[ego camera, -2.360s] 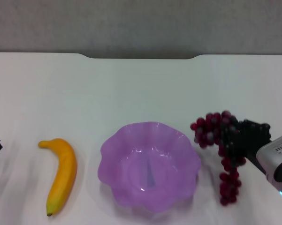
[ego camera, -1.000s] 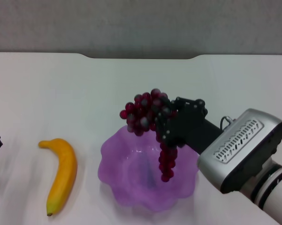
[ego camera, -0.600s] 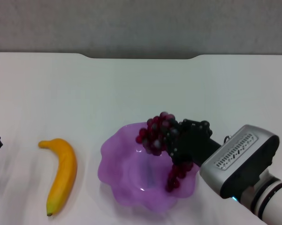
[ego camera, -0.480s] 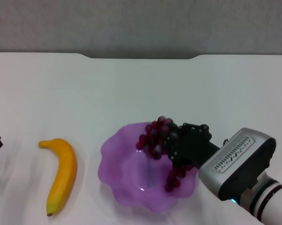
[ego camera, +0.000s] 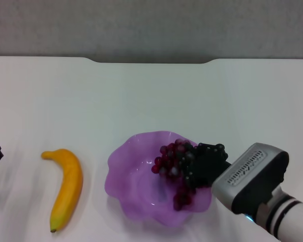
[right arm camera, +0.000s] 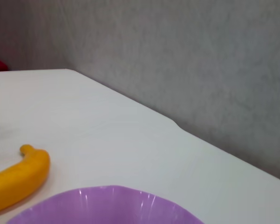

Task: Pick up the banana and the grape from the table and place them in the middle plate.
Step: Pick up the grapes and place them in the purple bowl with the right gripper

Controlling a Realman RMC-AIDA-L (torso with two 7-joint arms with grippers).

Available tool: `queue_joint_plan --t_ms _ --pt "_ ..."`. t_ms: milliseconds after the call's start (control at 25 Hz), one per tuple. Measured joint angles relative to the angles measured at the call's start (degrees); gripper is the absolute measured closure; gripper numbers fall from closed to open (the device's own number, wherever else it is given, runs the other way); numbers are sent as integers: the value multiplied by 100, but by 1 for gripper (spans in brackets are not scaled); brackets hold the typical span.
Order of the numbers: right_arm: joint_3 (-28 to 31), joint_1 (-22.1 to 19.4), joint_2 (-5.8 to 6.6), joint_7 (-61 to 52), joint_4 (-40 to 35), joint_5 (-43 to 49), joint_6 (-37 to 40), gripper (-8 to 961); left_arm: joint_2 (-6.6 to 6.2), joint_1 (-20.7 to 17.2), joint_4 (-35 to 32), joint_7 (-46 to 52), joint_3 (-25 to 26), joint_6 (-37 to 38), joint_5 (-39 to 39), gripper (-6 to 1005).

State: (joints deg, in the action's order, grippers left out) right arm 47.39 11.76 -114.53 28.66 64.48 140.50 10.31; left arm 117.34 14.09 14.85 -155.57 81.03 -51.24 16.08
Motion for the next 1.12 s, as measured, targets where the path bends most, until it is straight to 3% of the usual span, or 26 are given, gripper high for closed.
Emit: queue_joint_plan --t_ms 280,680,1120 --pt "-13 450 -19 -431 -263 -6 -414 753 7 5 0 0 0 1 0 92" --pt "-25 578 -27 -697 -195 -14 -1005 751 9 -3 0 0 0 1 0 92" --pt "362 584 -16 -788 540 -108 -2096 748 9 -21 0 0 0 1 0 92"
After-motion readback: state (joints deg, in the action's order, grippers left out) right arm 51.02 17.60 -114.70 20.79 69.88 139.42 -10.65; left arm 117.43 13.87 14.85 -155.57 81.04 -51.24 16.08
